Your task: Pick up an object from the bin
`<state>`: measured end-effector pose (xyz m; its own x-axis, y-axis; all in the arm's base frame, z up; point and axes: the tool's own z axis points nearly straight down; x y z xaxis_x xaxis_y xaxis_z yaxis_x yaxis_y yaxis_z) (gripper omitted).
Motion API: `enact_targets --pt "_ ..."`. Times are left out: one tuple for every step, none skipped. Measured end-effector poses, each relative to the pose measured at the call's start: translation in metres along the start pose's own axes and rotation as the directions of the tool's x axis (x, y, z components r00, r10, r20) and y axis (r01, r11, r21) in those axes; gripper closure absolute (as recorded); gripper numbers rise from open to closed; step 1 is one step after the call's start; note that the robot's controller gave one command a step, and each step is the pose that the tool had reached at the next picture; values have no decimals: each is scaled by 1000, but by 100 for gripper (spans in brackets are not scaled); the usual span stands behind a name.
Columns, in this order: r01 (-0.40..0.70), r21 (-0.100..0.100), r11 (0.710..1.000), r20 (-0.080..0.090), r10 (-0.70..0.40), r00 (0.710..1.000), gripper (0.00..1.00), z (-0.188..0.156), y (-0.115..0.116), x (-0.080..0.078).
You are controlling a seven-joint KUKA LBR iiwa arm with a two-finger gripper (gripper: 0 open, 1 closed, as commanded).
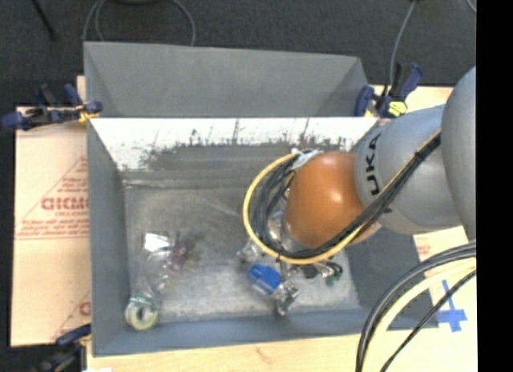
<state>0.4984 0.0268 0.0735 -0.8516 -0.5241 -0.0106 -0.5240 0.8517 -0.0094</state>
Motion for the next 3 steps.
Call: enact_targets --pt "2 -1 1000 3 -2 1000 100 -2 1 -2" --pt "93 -3 996 -1 -93 996 100 -127 -13 1" --pt "92 -10 996 -6 -92 996 0 -122 -11 2"
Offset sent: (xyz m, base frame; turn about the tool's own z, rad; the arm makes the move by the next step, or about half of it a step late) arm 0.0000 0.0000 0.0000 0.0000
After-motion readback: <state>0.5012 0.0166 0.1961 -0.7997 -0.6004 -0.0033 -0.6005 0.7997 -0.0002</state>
